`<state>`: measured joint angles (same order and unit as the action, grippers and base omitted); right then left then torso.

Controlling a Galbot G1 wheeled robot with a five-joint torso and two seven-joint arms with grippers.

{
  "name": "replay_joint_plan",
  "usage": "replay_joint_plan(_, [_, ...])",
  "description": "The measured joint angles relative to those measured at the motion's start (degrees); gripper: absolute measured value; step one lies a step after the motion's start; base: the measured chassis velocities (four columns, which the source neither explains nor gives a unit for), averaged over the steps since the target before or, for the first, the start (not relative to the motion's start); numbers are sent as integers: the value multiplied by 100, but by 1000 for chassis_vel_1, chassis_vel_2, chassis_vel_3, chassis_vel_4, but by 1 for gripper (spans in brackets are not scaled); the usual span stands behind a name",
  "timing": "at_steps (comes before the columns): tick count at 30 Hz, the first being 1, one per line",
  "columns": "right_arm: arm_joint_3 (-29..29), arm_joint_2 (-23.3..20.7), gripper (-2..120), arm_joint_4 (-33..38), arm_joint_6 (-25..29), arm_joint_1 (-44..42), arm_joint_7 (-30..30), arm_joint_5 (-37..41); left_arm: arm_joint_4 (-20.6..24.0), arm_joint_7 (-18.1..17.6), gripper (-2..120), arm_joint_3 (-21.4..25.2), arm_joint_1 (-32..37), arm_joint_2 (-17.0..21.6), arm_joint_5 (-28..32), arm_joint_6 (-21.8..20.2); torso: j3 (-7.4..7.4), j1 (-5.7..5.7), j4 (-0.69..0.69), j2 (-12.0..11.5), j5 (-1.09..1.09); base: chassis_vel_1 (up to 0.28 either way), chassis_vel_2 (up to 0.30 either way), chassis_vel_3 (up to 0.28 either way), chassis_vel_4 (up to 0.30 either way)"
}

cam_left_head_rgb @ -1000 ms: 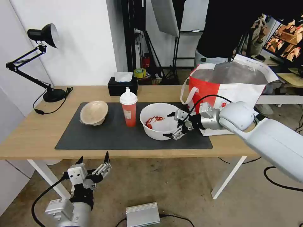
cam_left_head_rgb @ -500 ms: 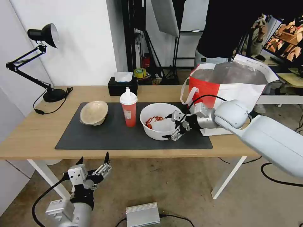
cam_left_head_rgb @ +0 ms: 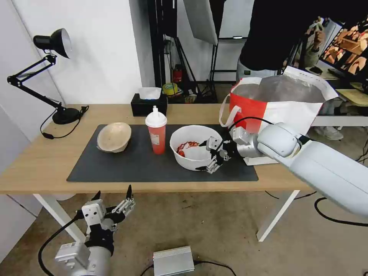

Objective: Pick up the trash from the table and place it into the takeout bag.

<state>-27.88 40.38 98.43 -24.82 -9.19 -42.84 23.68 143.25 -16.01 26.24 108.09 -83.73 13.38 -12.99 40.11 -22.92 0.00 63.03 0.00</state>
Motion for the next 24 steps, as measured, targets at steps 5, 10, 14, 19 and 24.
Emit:
replay_joint_plan(5, [-48, 21, 100, -14, 3, 29, 1, -37, 0, -10, 100, 2, 3, 9, 5, 0, 0, 0, 0, 0, 0, 0, 0, 0, 0])
replay_joint_plan(10, [-59, 27, 100, -13, 3, 24, 16, -83, 0, 0, 100, -18, -4, -8, -34, 1, 0, 0, 0, 0, 0, 0, 0, 0, 0])
replay_joint_plan(14, [-77, 35, 90, -51, 6, 10, 8, -99, 0, 4, 100, -18, -17, -2, -37, 2, 0, 0, 0, 0, 0, 0, 0, 0, 0])
replay_joint_plan(19, [-78, 55, 75, -90, 13, -2, -3, -111, 0, 3, 100, -17, -15, -5, -37, 2, 0, 0, 0, 0, 0, 0, 0, 0, 0])
replay_joint_plan(24, [-98, 87, 55, -113, 19, 7, -12, -130, 0, 2, 100, -10, -14, -12, -38, 2, 0, 0, 0, 0, 0, 0, 0, 0, 0])
